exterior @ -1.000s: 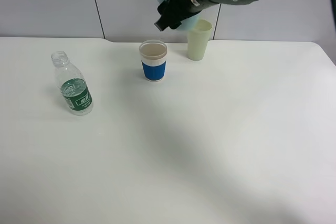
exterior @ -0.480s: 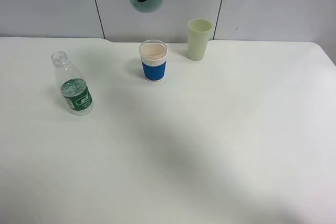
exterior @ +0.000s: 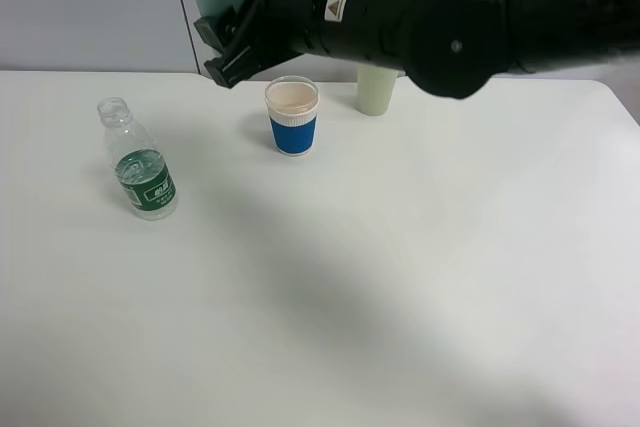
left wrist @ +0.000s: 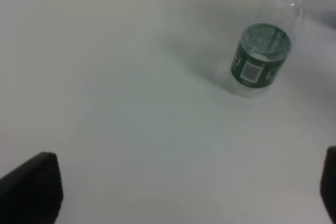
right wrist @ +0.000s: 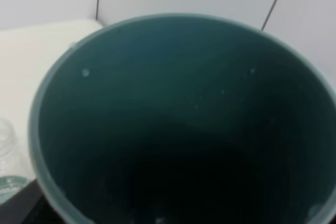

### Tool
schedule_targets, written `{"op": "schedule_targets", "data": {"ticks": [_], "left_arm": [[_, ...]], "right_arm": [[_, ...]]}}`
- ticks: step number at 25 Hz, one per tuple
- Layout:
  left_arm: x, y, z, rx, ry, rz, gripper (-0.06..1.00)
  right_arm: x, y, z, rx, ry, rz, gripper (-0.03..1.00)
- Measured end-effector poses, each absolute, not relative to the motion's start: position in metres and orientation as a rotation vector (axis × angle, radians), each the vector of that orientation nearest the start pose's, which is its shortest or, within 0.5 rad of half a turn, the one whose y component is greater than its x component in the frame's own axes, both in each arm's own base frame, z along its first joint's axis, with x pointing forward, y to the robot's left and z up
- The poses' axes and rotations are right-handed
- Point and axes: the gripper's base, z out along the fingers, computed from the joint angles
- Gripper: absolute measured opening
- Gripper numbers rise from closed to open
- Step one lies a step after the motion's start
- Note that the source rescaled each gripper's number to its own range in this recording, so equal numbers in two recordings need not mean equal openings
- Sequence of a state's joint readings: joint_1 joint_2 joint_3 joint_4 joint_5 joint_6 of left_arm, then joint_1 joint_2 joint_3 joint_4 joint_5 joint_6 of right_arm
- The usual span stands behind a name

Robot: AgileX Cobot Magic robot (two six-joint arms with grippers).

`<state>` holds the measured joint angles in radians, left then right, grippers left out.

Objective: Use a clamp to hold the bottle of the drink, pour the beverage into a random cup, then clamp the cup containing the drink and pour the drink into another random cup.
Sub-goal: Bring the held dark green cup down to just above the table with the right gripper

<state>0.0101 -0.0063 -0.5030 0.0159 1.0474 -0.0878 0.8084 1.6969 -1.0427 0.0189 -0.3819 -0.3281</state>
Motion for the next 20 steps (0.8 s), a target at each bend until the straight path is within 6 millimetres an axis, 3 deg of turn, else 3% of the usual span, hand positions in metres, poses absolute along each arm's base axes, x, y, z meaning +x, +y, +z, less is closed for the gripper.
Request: {"op": "schedule_targets", "data": {"ticks": [11,20], "left_arm": [[-0.006,0.001,0.279,-0.1,2.019,-0.03,1.0],[-0.006,0.001,0.279,-0.1,2.019,-0.03,1.0]], "right_arm": [[0.238,0.249,0.207,-0.921,1.5,0.359,0.0],[0.24,0.245,0.157,-0.897,1.658,0.354,0.0]]}}
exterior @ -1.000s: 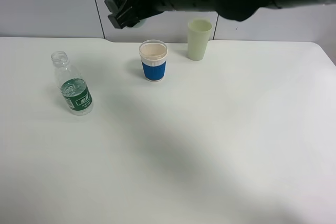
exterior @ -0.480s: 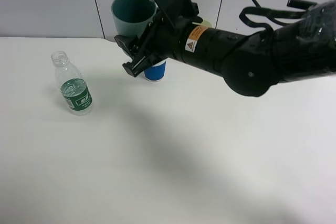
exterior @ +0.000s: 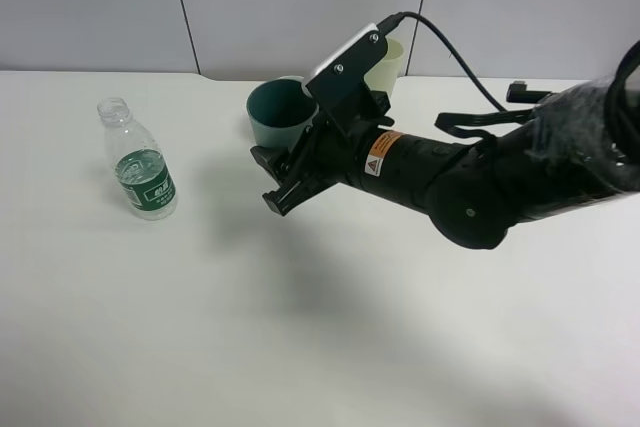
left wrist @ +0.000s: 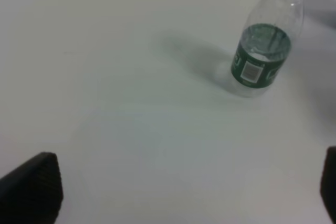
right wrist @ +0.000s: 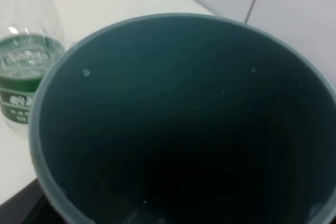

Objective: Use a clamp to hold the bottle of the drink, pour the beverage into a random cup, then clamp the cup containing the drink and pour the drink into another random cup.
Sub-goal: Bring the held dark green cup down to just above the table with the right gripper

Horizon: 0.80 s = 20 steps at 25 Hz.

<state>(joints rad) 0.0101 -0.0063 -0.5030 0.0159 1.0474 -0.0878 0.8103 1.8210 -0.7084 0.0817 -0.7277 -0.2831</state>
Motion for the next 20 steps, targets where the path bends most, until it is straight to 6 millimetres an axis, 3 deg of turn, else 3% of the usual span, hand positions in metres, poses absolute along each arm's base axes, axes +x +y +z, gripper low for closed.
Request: {"op": "schedule_targets", "data": {"ticks": [13,20], "left_arm": [[-0.006,0.001,0.279,-0.1,2.019,-0.03,1.0],[-0.006,0.001,0.279,-0.1,2.019,-0.03,1.0]], "right_arm": [[0.247,0.245,0.103,-0.801,1.794,0.358,0.0],[0.247,0.244,0.088,-0.754,1.821,0.379,0.0]]}}
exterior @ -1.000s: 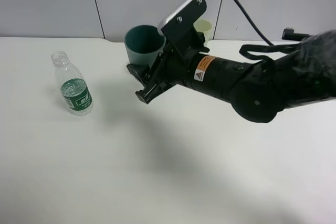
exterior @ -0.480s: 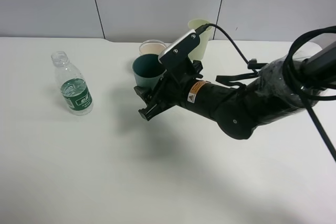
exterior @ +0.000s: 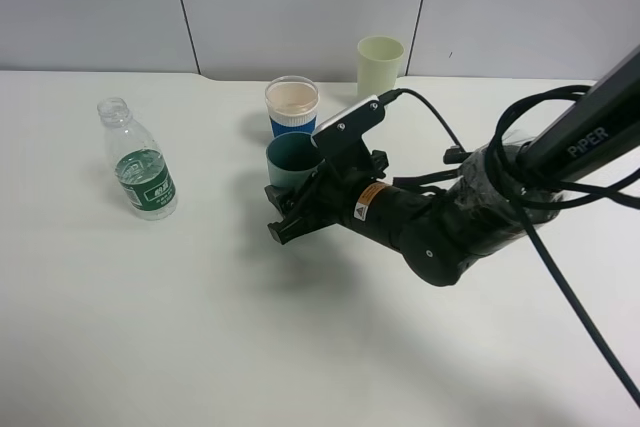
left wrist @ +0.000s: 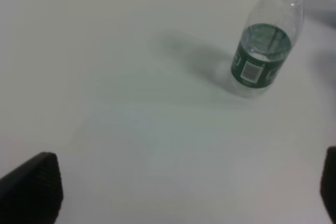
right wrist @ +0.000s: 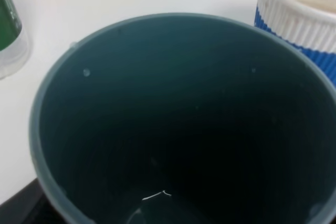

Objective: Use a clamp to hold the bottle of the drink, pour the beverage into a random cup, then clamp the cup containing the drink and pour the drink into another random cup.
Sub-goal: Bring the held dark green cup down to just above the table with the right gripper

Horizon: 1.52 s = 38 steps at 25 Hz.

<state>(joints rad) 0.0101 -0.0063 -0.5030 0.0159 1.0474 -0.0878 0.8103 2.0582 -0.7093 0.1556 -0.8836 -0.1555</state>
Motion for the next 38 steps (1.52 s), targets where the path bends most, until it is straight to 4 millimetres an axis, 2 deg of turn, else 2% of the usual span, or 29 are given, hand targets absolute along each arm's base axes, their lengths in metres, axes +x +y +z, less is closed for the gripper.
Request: {"op": "schedule_targets", "data": {"ticks": [21,22,25,26,27,29,33,38], "left_arm": [[-0.006,0.001,0.279,-0.1,2.019,-0.03,1.0],[-0.006,0.001,0.279,-0.1,2.019,-0.03,1.0],[-0.006,0.001,0.279,-0.1,2.019,-0.03,1.0],[-0.006,0.001,0.279,-0.1,2.019,-0.03,1.0],[-0.006,0.001,0.279,-0.1,2.019,-0.03,1.0],[-0.006,0.001,0.279,-0.1,2.019,-0.03,1.0],[-0.006,0.001,0.279,-0.1,2.019,-0.03,1.0],[-0.006,0.001,0.279,-0.1,2.019,-0.03,1.0]], "right_arm": [[0.247,0.244,0.083,-0.755,1.837,0.381,0.0],[0.247,0.244,0.083,-0.755,1.837,0.381,0.07],[0.247,0.244,0.083,-0.755,1.837,0.381,0.59],[0.247,0.244,0.083,-0.755,1.837,0.381,0.74],[0.247,0.244,0.083,-0.755,1.837,0.381,0.85],[0.247,0.244,0.083,-0.755,1.837,0.381,0.94],[0.247,0.244,0.091,-0.752,1.833,0.387,0.99],[0.244,0.243,0.131,-0.749,1.81,0.408,1.0]]}}
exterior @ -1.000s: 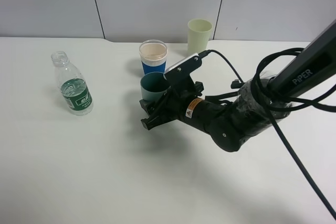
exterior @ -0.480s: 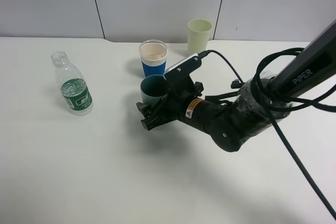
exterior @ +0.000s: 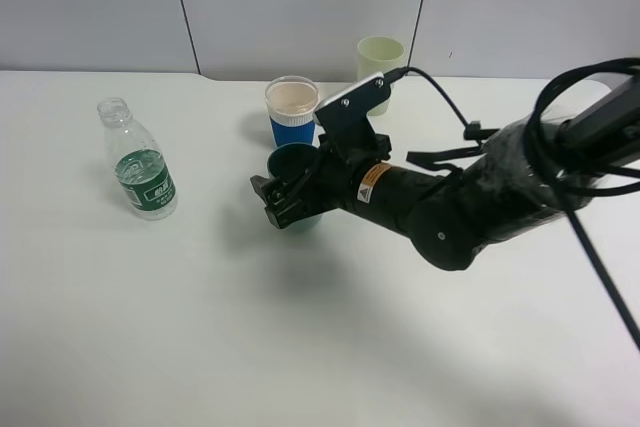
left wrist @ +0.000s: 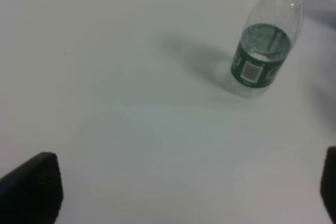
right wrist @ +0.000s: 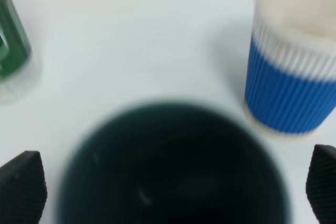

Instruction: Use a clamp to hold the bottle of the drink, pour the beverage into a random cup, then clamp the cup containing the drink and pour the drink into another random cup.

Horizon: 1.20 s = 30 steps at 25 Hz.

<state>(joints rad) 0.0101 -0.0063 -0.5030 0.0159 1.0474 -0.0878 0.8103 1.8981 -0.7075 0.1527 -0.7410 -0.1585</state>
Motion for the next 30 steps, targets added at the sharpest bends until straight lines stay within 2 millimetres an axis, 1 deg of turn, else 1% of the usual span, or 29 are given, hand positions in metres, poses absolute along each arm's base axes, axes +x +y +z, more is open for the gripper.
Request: {"op": "schedule_targets", "data": {"ticks": [3,5,10,13,15,19,25,30], "left_arm": [[-0.006,0.001,0.279,-0.1,2.019,-0.03,1.0],[-0.006,0.001,0.279,-0.1,2.019,-0.03,1.0],[-0.006,0.001,0.279,-0.1,2.019,-0.03,1.0],[-0.006,0.001,0.279,-0.1,2.019,-0.03,1.0],[-0.006,0.001,0.279,-0.1,2.019,-0.03,1.0],[-0.006,0.001,0.279,-0.1,2.019,-0.03,1.0],[-0.006,0.001,0.279,-0.1,2.019,-0.03,1.0],[-0.006,0.001,0.279,-0.1,2.019,-0.03,1.0]], "right_arm": [[0.241,0.239,0.156,-0.765,1.802,0.404,1.0],[0.243,0.231,0.17,-0.756,1.802,0.393,1.0],[0.258,0.202,0.194,-0.669,1.817,0.341,1.0],[0.269,0.177,0.209,-0.62,1.806,0.288,1.0],[0.276,0.157,0.221,-0.573,1.797,0.243,1.0],[0.282,0.114,0.242,-0.483,1.821,0.15,1.0],[0.278,0.057,0.269,-0.353,1.844,0.012,1.0],[0.264,0.012,0.288,-0.259,1.87,-0.121,1.0]]}}
